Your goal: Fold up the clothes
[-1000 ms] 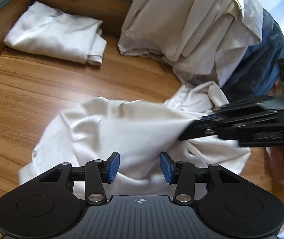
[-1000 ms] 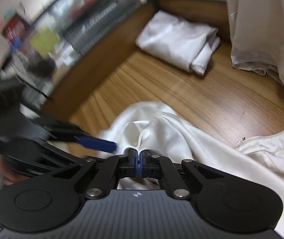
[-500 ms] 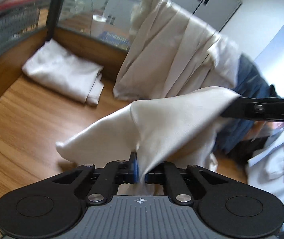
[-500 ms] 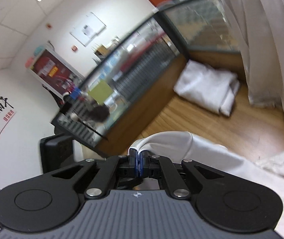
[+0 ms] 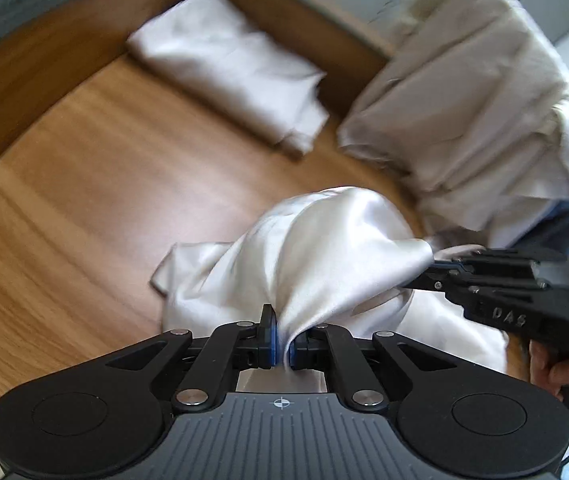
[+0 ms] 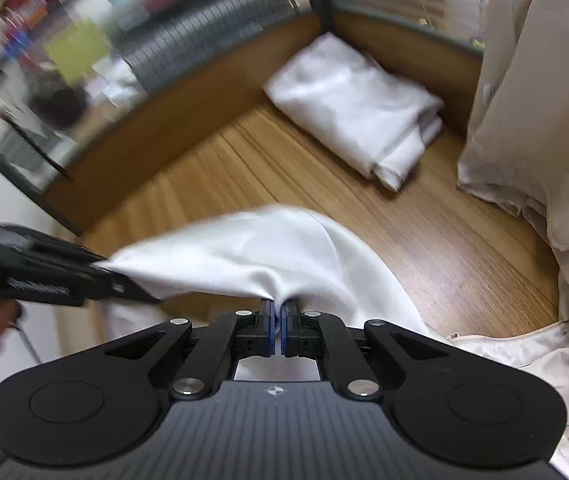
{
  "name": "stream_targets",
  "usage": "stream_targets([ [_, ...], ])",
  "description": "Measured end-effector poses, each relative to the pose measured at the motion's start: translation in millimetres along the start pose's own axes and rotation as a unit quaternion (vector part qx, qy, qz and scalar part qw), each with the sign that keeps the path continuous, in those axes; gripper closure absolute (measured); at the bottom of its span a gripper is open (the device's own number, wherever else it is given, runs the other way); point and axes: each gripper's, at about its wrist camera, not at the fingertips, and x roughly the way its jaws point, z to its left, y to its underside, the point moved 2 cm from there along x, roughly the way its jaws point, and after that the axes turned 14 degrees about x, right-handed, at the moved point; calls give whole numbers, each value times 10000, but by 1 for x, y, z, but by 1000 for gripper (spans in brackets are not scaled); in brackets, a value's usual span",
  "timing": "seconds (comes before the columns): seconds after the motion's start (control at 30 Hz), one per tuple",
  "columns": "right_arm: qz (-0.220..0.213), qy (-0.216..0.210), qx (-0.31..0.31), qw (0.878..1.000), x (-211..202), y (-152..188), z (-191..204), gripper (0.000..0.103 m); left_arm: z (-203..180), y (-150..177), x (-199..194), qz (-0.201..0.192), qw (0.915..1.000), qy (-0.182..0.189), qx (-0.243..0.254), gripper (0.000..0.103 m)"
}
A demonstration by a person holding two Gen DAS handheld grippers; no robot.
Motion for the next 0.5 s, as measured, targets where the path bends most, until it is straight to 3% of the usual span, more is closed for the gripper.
stream_targets([
  [0.13, 79, 368, -136, 9992, 35, 1, 1, 99, 25, -5, 19, 216, 9996, 64, -187, 95],
  [0.2, 29, 551, -241, 9982, 38, 0, 5, 88, 31, -7, 23, 274, 9993, 106, -231, 95],
  [0.27, -29, 639, -382, 9972, 32, -2, 10, 86, 33, -6, 23, 307, 9991, 171, -231, 95],
  [0.37, -94, 489, -511, 9975, 16, -4, 20, 85, 33, -9, 23, 368, 9988, 254, -202, 95],
  [0.5, 96, -180, -595, 9980, 10, -7, 41, 86, 33, -12, 25, 443, 9983, 353, -156, 95],
])
